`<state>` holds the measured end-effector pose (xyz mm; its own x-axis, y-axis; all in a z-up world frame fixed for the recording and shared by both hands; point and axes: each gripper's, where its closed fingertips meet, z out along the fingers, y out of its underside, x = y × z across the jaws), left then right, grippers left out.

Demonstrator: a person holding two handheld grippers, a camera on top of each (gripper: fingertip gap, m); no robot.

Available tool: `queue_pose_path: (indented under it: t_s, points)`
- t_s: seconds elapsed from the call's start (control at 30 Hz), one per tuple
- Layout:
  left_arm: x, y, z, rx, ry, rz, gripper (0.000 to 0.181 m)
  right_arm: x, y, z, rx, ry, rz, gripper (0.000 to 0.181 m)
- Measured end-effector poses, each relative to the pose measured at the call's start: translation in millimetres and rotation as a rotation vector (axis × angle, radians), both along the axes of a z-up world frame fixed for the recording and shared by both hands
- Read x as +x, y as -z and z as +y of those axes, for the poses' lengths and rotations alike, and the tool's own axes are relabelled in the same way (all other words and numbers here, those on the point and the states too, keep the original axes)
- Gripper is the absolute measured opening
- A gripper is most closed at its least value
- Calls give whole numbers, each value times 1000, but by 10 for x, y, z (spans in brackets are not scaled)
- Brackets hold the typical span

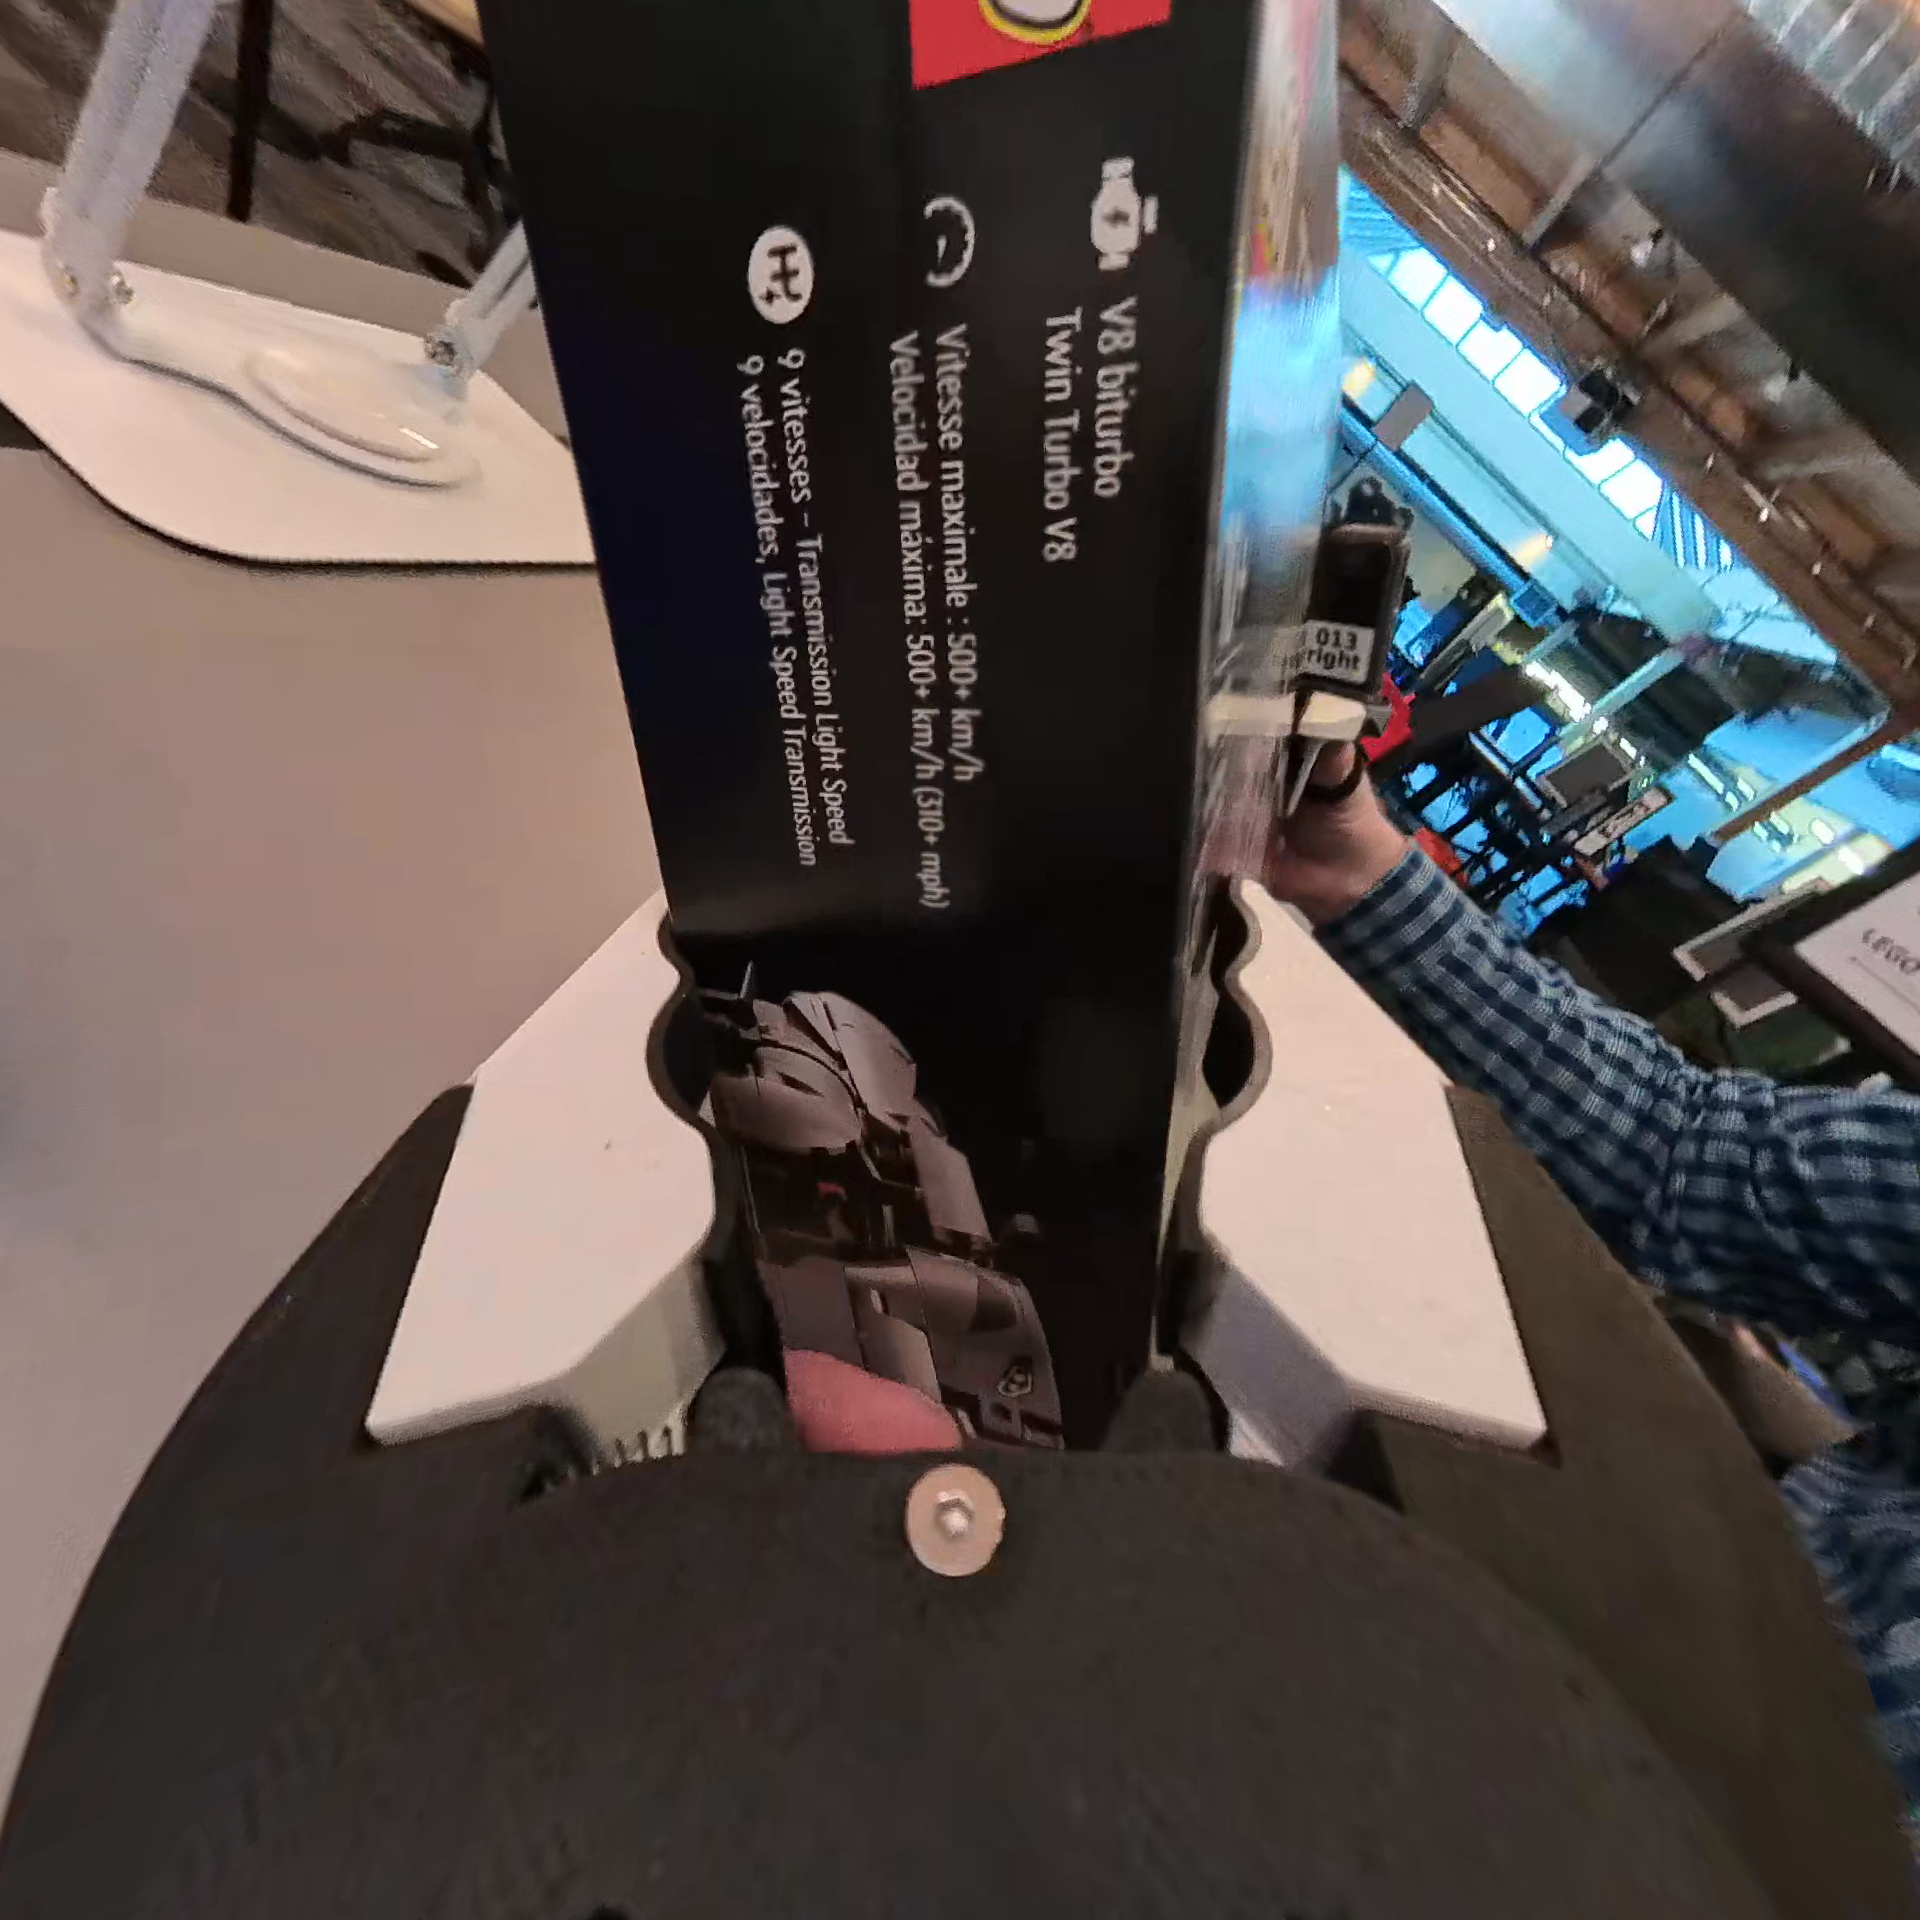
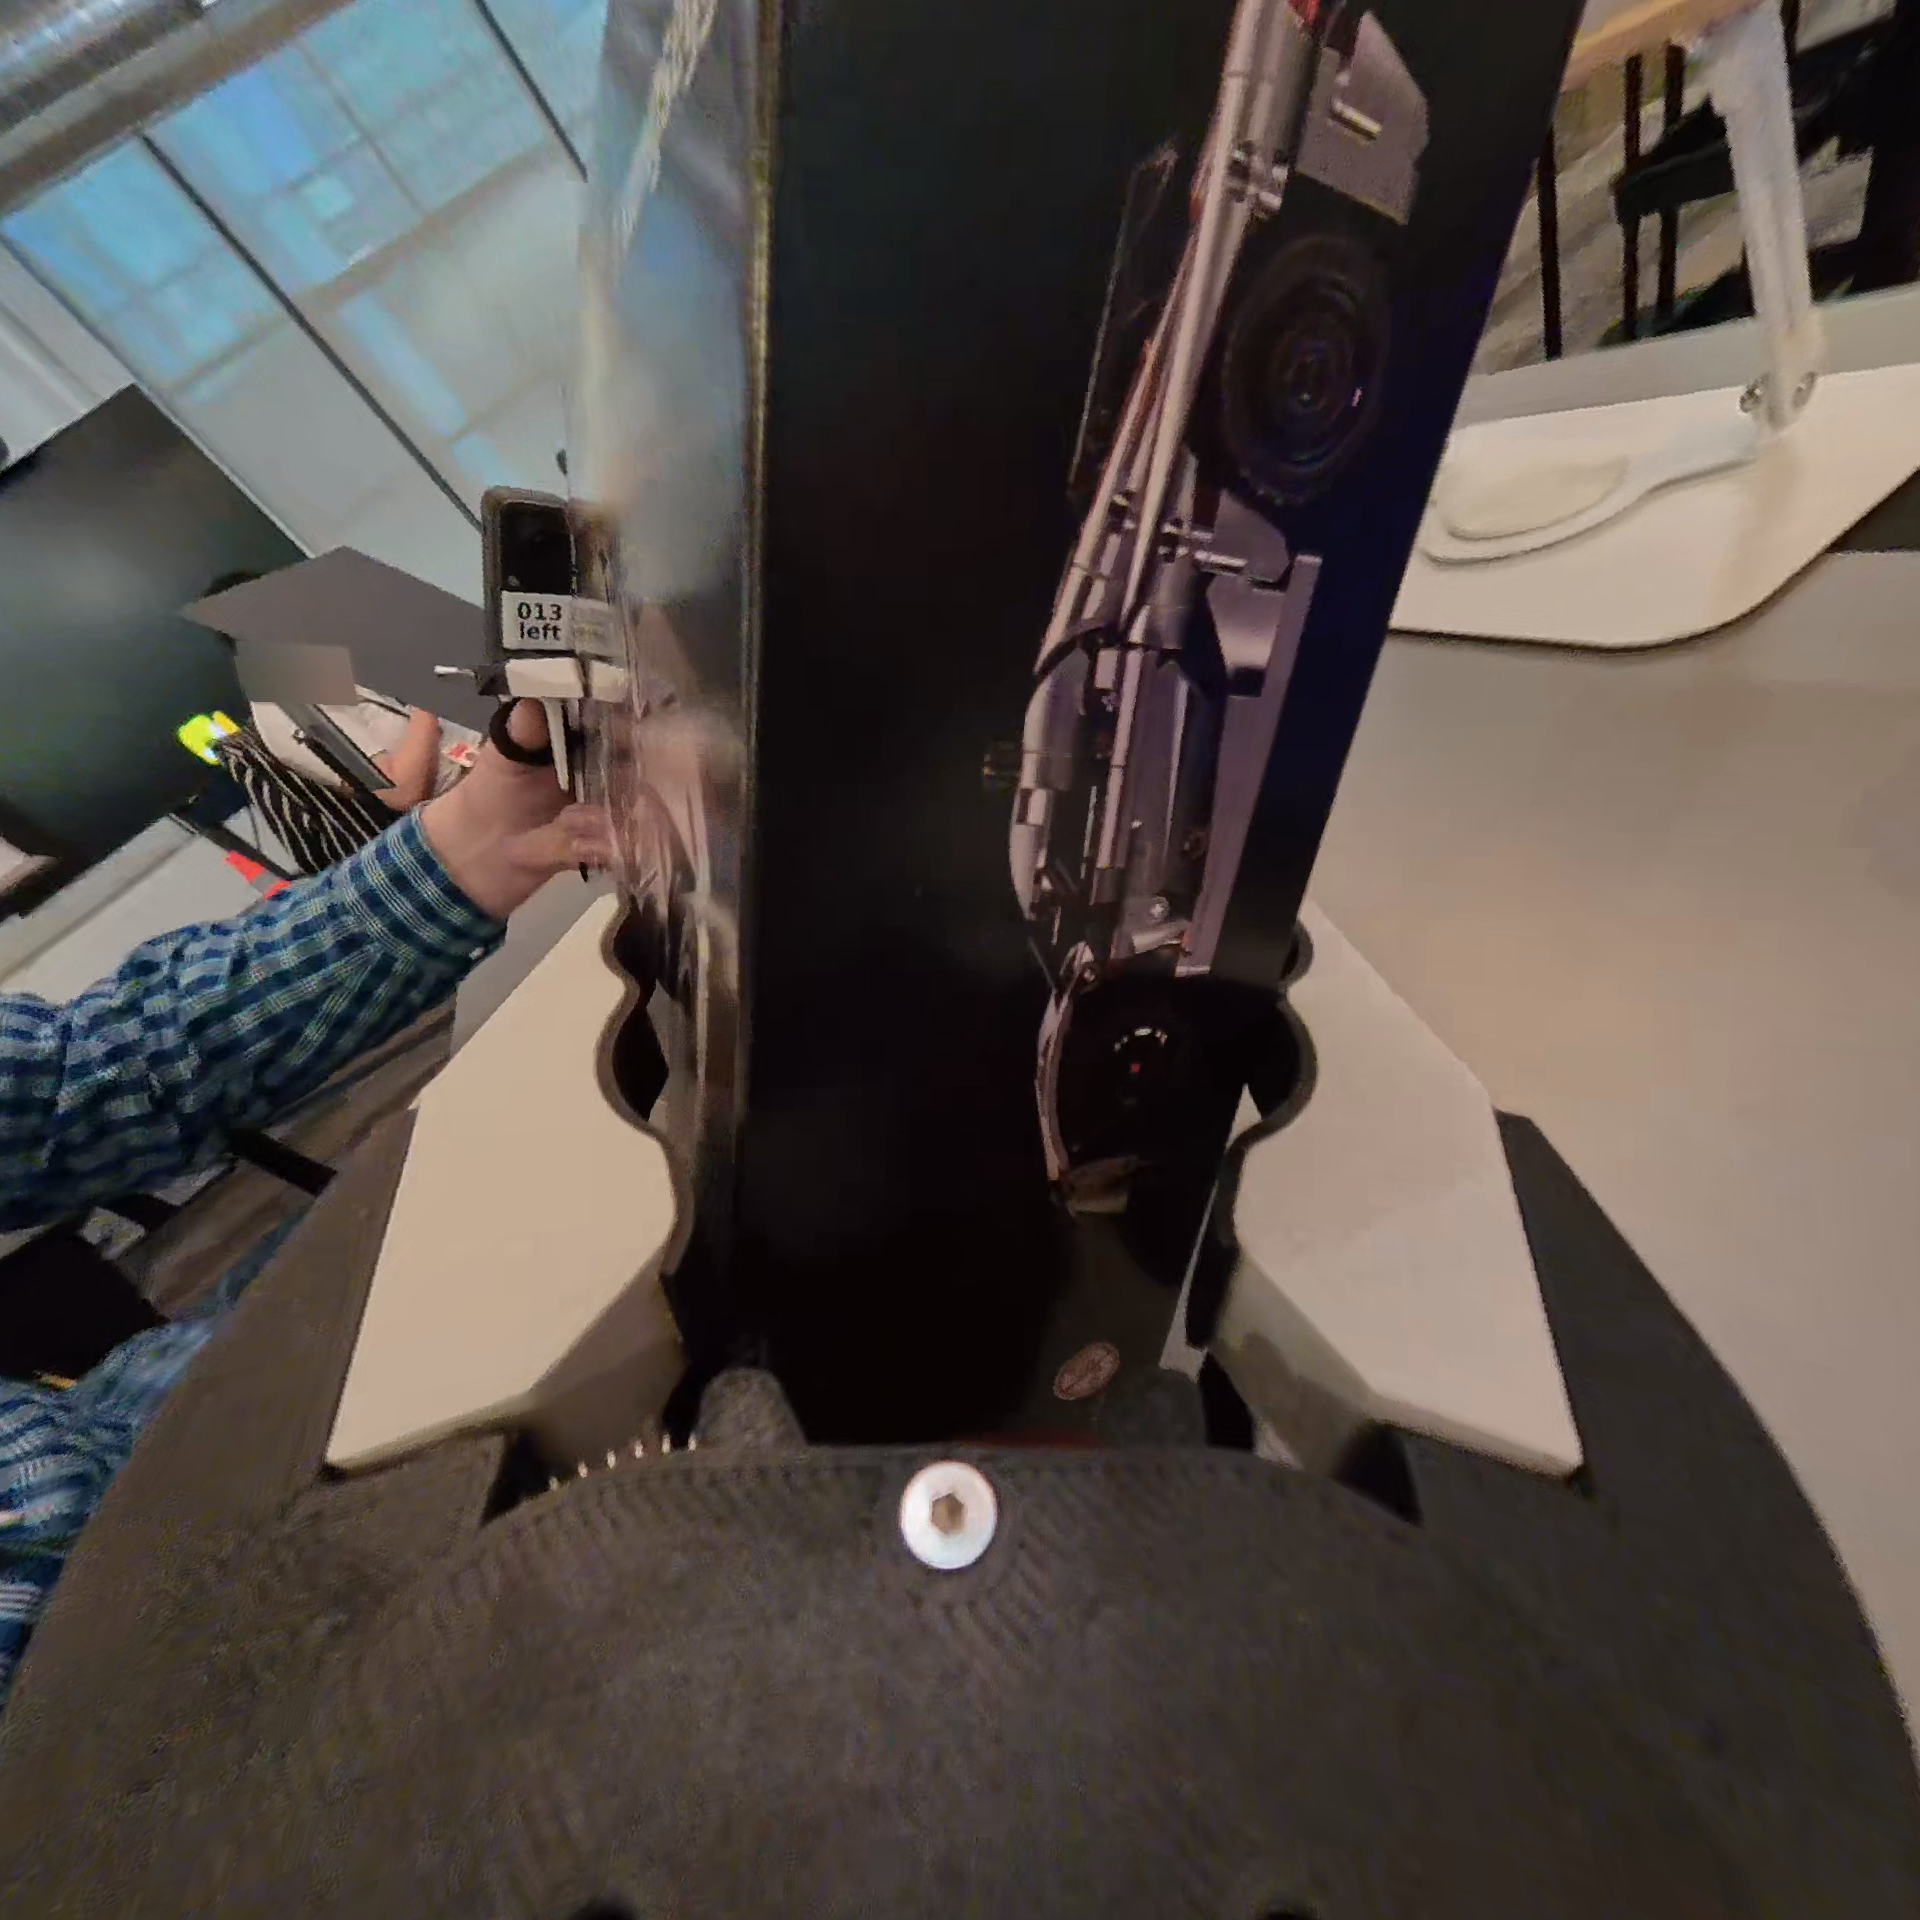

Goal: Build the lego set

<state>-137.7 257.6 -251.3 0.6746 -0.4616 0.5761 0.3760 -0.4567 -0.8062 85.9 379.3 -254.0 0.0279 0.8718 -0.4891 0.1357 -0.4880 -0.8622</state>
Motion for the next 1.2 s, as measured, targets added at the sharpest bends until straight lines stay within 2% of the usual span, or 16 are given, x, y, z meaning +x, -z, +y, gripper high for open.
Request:
queue_pose_path:
  t_s: [0.03, 0.37, 0.57, 0.87, 1.2]
  points:
    - [-15, 30, 35, -24, -9, -21, 95, -14, 36, 27, -34, -1, -16, 115]
    - [-13, 299, 54, -215, -38, -114, 96, -25, 367, 15, -190, -37, -201, 122]
    - [2, 483, 62, -279, -141, -101, 107, -11, 559, -109, -224, -59, -281, 135]
    - [42, 597, -25, -343, -154, -125, 107, 22, 676, -205, -260, -75, -332, 140]
    - [44, 786, -46, -412, -159, -179, 110, 9, 735, -153, -299, -82, -345, 142]
